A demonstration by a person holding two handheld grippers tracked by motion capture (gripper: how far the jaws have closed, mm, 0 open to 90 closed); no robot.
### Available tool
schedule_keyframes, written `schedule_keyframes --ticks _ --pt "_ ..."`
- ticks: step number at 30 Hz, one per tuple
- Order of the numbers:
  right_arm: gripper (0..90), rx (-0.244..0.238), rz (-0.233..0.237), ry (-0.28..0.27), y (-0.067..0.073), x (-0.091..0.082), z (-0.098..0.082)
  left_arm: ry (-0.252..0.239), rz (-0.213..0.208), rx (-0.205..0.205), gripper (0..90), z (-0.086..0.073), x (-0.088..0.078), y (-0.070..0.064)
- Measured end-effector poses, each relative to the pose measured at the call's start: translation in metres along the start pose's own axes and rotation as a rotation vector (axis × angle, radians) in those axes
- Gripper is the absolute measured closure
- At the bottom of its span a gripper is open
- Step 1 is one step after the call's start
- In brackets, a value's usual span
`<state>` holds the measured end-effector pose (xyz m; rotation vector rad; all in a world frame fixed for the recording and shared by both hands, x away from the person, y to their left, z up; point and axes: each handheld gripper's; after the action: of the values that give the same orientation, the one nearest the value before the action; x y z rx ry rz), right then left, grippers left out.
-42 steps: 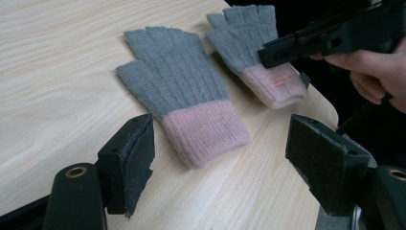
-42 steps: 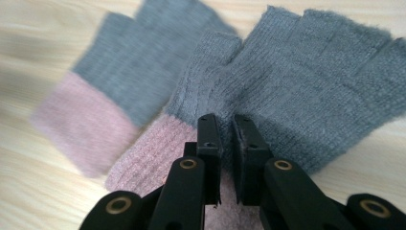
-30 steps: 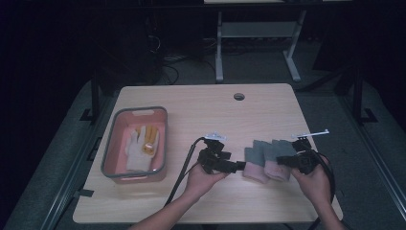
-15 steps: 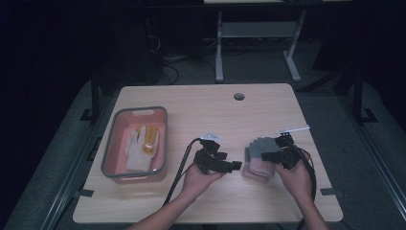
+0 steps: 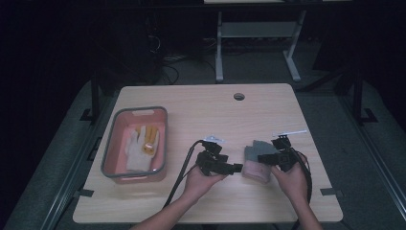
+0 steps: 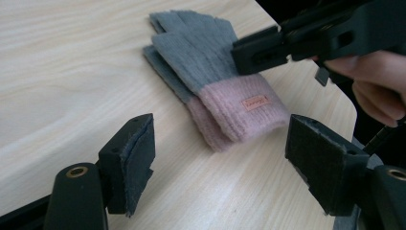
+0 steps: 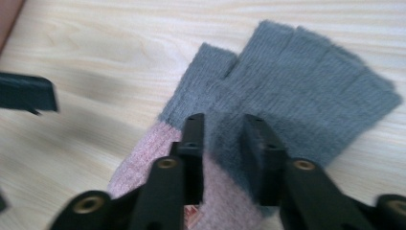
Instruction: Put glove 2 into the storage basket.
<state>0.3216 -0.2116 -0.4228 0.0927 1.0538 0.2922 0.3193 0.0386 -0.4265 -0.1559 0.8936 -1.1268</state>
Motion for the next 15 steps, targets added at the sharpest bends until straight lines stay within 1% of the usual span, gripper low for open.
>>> schedule_keyframes --ticks 2,5,7,9,10,12,13,15 --pt "67.3 0.005 0.006 -0.006 -0.002 -0.002 -0.001 0.005 -0.005 -0.004 25.8 0.001 0.005 -0.001" --pt "62.9 0.023 0.012 -0.026 -0.008 -0.005 -0.005 0.014 -0.006 -0.003 26.3 0.003 0.012 0.0" --pt "59.9 0.032 0.017 -0.035 -0.013 -0.005 -0.008 0.02 -0.009 -0.012 26.3 0.004 0.016 0.0" --pt "58.5 0.048 0.024 -0.038 -0.017 -0.006 -0.01 0.019 -0.022 -0.027 28.0 0.005 0.021 0.002" --pt "56.8 0.057 0.026 -0.05 -0.021 -0.006 -0.012 0.022 -0.039 -0.053 28.3 0.006 0.025 0.004" --pt "56.3 0.057 0.023 -0.055 -0.022 -0.005 -0.014 0.022 -0.04 -0.061 28.6 0.006 0.027 0.005" --pt "55.6 0.067 0.021 -0.05 -0.023 -0.005 -0.015 0.024 -0.036 -0.063 28.9 0.007 0.03 0.005" --pt "54.1 0.068 0.022 -0.055 -0.026 -0.004 -0.017 0.036 -0.044 -0.071 29.9 0.008 0.034 0.006"
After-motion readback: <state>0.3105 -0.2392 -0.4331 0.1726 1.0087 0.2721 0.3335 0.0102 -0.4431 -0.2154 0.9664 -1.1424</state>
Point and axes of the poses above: each handheld gripper's, and its own axes: x roughly forward along the jaws, z roughly out of its top, y roughly to its left, and after that the axes turned 8 degrees about -z, right-handed
